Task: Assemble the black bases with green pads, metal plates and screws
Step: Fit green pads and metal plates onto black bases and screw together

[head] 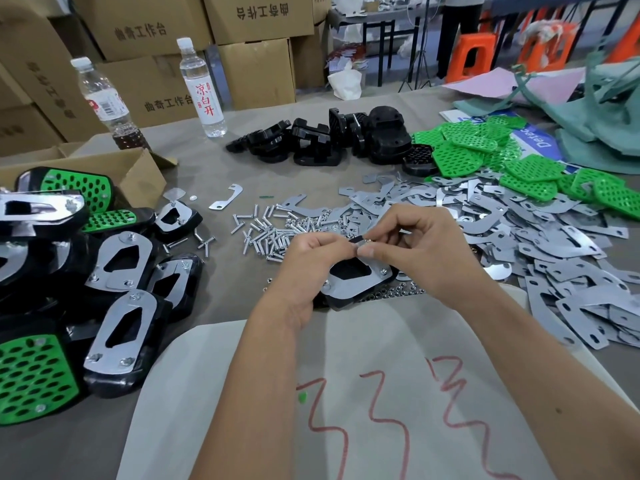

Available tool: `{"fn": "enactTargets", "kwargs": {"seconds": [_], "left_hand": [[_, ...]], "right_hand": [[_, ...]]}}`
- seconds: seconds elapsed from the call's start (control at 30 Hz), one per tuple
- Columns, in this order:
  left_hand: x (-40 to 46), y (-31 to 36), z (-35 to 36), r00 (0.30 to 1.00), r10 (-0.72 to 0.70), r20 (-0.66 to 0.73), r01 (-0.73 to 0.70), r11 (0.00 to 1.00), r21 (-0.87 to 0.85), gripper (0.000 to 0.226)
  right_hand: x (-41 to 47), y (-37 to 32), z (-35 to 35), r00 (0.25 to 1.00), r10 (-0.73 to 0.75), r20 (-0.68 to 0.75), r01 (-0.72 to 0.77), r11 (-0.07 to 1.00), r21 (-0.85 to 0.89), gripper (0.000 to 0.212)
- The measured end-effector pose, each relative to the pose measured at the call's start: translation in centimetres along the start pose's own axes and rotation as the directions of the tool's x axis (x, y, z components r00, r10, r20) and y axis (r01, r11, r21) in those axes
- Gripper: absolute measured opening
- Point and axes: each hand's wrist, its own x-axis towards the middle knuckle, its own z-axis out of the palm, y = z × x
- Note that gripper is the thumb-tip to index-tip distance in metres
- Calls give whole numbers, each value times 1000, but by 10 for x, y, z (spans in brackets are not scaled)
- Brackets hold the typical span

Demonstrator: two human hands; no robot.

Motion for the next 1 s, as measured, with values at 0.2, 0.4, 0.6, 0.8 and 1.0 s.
{"fn": "enactTargets", "kwargs": {"seconds": [0.2,0.4,0.6,0.8,1.0], "left_hand": [[1,-1,1,1000,8,-5,-8,1000,-5,10],[3,-3,-2,1000,23,-19,-23,999,-29,19],[1,-1,0,1000,13,1,-13,1000,-14,16],[3,-2,-2,1000,25,-12,-25,999,-34,25],[3,-1,0,999,20,-31,-23,996,-85,23]], "right_hand": [[2,3,1,999,-10,-40,8,998,-55,14],[5,3,-2,998,-17,67,15,999,30,22],[2,2,0,999,31,25,-32,999,39,13],[1,2,4,999,-22,36,23,999,-32,15],[1,0,5,999,4,-54,-2,999,32,13]]}}
